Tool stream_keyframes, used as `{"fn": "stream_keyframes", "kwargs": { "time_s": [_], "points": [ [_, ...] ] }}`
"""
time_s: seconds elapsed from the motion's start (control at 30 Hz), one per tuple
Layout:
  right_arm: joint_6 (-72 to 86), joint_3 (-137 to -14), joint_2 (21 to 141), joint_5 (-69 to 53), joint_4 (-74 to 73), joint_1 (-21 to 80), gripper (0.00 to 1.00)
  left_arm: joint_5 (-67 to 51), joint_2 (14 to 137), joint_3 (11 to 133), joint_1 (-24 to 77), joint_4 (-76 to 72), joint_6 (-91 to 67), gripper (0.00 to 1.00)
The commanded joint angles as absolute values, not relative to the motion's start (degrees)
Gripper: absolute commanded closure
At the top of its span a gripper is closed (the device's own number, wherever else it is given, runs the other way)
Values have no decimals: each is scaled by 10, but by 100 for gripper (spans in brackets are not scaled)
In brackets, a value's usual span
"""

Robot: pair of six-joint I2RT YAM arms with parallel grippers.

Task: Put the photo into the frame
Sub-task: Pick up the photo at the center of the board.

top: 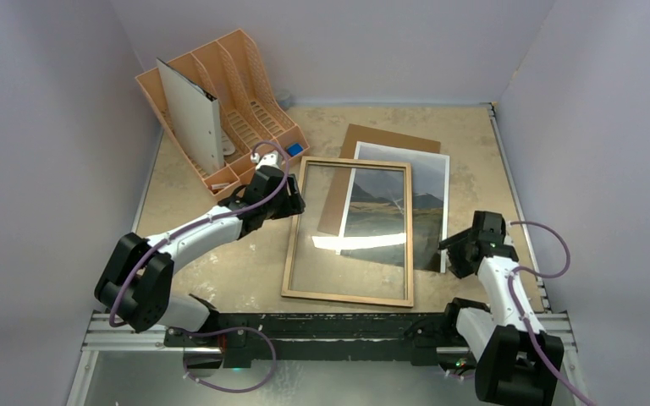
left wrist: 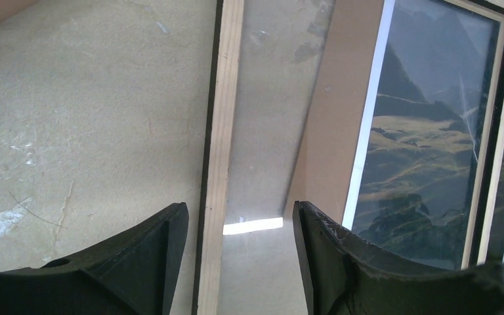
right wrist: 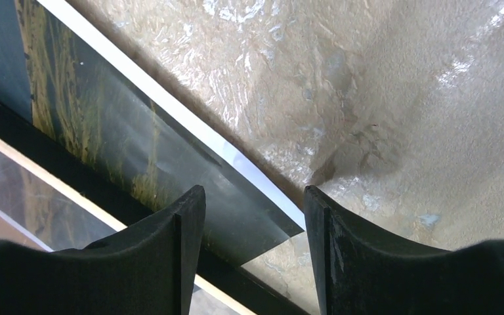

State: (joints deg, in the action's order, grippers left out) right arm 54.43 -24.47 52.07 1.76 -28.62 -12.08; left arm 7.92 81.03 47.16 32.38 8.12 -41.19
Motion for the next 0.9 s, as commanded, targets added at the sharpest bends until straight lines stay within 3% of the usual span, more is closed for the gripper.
{"fn": "stream_keyframes", "kwargs": {
  "time_s": [0.0, 0.33, 0.6, 0.87],
  "points": [
    [556, -266, 542, 46, -300, -123, 40, 106, 811, 483, 325, 80, -421, 37],
    [527, -224, 601, -85, -216, -123, 41, 140, 820, 499, 324, 101, -428, 37],
    [515, -205, 550, -226, -85, -123, 41, 148, 829, 510, 325, 107, -426, 37],
    [486, -183, 600, -244, 28, -123, 48, 157, 830, 506, 324, 117, -425, 37]
  ]
}}
